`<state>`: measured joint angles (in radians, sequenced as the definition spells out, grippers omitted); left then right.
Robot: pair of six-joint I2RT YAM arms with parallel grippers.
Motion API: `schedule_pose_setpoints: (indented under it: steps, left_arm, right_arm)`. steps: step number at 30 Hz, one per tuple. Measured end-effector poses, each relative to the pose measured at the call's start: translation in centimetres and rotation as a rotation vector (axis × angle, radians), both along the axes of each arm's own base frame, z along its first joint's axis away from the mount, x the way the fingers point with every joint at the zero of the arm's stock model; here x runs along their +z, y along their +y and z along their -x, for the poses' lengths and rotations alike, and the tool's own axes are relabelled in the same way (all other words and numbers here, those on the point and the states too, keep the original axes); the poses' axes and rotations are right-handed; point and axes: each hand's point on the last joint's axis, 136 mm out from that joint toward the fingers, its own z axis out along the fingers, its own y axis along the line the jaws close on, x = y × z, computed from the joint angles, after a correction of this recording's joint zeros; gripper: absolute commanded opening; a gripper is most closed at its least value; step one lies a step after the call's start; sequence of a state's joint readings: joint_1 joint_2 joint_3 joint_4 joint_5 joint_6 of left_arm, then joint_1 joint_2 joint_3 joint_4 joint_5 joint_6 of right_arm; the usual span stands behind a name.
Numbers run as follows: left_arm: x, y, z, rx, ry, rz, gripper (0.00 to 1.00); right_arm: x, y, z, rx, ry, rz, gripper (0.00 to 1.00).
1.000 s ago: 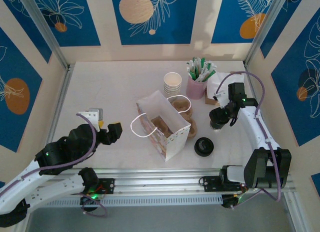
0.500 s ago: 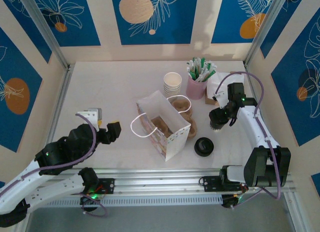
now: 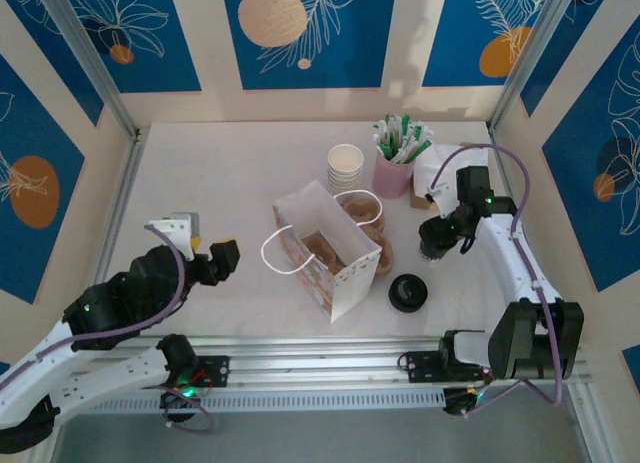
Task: Pack the takeout coffee
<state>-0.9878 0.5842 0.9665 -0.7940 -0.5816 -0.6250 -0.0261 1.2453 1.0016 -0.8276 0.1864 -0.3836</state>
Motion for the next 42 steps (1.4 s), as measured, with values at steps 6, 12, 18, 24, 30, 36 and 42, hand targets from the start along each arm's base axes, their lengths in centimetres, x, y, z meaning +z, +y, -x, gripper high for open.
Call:
schedule_pose_setpoints:
  steps: [6,12,18,24,30,36,42]
  left_arm:
    - [1.9,1.1,0.4,0.013,-0.024,0.001,0.80]
    - [4.2,2.7,0.8,0.041,-0.068,0.007,0.78]
    - [6.3,3.3,0.9,0.052,-0.091,0.015,0.80]
    - [6.1,1.1,-0.1,0.019,-0.065,-0.021,0.80]
    - [6.8,-2.9,-2.6,-0.006,-0.048,-0.073,0.80]
    - [6.0,-4.7,-7.1,0.032,0.015,-0.036,0.80]
    - [4.0,-1.9,-11.3,0.145,0.104,0.141,0.79]
  right_arm:
    - [3.1,0.3,1.2,-0.011,-0.091,-0.020,0.74]
    - [8.2,0.9,2.4,-0.056,-0.221,-0.069,0.65]
    - [14.2,2.0,4.2,-0.146,-0.321,-0.193,0.61]
    - [19.2,3.5,6.5,-0.165,-0.352,-0.300,0.60]
    - [22.7,5.6,8.6,-0.116,-0.361,-0.394,0.61]
    - [25.7,7.8,10.1,-0.052,-0.382,-0.492,0.60]
    - [27.6,10.8,10.7,0.052,-0.356,-0.568,0.59]
